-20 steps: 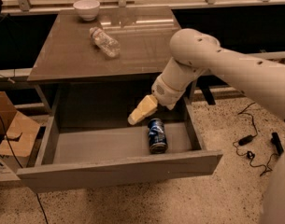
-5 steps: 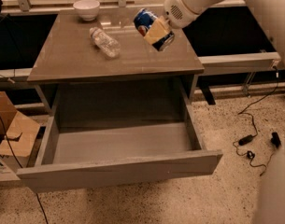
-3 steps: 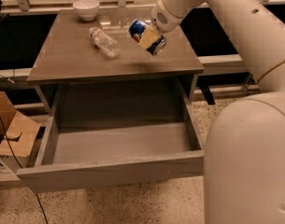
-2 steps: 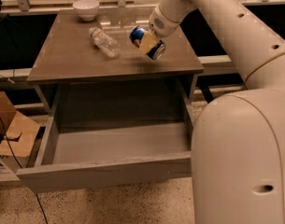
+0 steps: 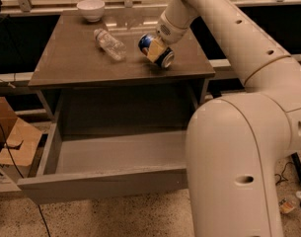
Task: Pick pepsi can from top drawer and place on counter
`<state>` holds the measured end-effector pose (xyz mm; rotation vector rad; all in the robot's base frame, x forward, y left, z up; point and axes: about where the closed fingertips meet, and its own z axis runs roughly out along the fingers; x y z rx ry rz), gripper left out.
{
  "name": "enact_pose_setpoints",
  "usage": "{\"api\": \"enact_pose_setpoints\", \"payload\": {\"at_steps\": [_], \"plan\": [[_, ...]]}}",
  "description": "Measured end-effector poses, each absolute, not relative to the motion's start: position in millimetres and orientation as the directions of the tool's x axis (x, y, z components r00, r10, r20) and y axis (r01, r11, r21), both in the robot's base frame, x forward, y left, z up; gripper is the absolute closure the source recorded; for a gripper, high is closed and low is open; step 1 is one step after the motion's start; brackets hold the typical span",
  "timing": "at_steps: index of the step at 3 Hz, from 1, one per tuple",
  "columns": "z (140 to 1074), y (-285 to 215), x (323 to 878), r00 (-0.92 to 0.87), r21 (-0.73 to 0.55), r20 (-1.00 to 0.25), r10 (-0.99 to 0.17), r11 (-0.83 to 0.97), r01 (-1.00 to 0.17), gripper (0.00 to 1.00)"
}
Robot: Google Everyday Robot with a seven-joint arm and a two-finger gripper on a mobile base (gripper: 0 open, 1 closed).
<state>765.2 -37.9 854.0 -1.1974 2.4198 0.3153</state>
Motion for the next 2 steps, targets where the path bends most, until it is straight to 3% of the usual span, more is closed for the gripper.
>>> {"api": "enact_pose_setpoints", "payload": {"at_steps": [2], "plan": [[857.4, -33.7, 777.6, -0.573, 0.069, -0.483, -0.662, 0.623, -0.779, 0.13]]}}
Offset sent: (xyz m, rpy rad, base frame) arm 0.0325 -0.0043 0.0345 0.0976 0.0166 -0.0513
